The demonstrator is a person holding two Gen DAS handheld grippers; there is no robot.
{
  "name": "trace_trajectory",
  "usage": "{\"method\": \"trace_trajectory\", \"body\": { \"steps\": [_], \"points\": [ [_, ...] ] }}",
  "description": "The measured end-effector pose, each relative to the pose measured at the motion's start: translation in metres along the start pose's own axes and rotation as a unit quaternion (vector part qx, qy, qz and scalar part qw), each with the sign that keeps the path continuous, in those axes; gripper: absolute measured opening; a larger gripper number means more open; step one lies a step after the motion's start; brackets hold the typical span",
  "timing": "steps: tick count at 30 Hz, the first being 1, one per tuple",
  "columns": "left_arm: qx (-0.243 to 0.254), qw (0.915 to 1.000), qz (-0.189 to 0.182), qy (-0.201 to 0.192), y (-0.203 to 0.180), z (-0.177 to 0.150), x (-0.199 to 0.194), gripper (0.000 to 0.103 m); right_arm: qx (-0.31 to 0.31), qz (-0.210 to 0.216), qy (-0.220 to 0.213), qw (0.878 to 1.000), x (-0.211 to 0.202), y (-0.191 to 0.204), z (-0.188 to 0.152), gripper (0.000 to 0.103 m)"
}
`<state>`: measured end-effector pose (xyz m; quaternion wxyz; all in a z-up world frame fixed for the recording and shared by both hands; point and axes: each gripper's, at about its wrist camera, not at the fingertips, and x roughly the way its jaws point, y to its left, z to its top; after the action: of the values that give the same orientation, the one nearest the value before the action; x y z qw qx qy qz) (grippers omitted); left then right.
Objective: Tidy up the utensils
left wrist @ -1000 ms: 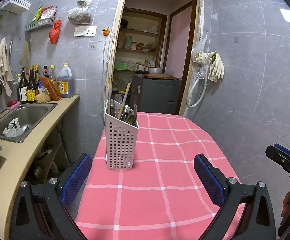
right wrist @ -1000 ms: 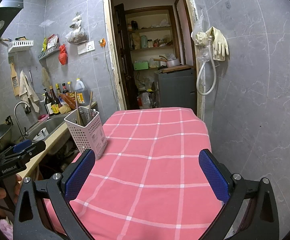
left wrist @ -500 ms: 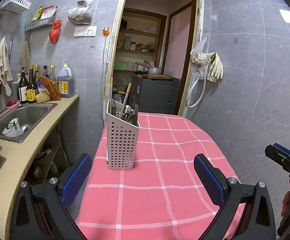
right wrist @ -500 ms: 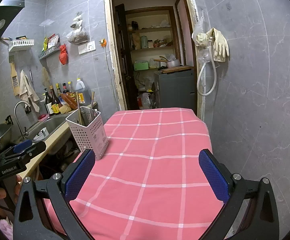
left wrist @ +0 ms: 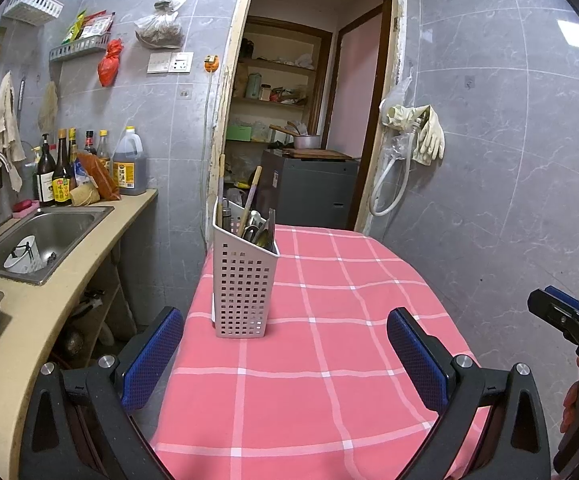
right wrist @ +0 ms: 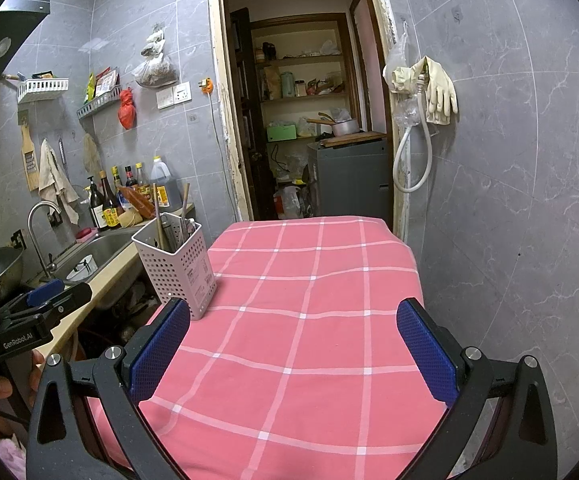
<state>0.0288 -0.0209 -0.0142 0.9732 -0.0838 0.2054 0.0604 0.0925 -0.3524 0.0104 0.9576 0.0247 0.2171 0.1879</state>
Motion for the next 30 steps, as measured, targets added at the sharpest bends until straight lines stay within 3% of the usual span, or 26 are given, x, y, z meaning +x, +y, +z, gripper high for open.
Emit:
{"method": "trace_trajectory", "body": {
  "steps": [30],
  "points": [
    [0.000, 0.9999, 0.007, 0.010, -0.0040, -0.0050, 0.0011, 0.102, 0.002, -0.001, 0.005, 1.000, 0.0042, 0.0007, -0.0054, 0.101]
  ]
}}
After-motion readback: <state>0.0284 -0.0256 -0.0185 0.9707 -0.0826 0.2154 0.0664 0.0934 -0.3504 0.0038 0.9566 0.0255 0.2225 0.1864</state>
